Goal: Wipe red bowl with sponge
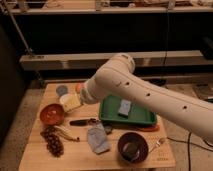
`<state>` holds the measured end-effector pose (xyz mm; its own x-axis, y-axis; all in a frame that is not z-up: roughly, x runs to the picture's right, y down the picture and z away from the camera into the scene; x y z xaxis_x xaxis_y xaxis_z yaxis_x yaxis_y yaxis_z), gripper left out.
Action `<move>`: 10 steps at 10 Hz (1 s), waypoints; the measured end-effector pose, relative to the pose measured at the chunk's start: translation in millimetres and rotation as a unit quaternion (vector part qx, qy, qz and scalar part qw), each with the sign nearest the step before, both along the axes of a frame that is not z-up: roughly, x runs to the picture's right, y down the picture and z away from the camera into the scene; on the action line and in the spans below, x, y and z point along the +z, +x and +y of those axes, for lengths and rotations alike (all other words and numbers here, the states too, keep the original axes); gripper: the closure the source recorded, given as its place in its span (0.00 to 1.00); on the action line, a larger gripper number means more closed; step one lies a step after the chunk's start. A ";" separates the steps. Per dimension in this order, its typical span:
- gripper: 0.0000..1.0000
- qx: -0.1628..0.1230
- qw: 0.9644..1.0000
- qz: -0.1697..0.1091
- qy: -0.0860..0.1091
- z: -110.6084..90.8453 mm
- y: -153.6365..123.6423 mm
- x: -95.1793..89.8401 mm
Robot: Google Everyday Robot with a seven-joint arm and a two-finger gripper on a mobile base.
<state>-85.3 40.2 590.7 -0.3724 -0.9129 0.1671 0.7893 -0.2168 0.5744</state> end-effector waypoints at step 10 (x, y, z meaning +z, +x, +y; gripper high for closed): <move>0.20 0.025 0.990 0.137 -0.006 -16.4 145.9 43.2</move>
<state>60.6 23.8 633.9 -0.2656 -0.9266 0.2661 0.9253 -0.1675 0.3403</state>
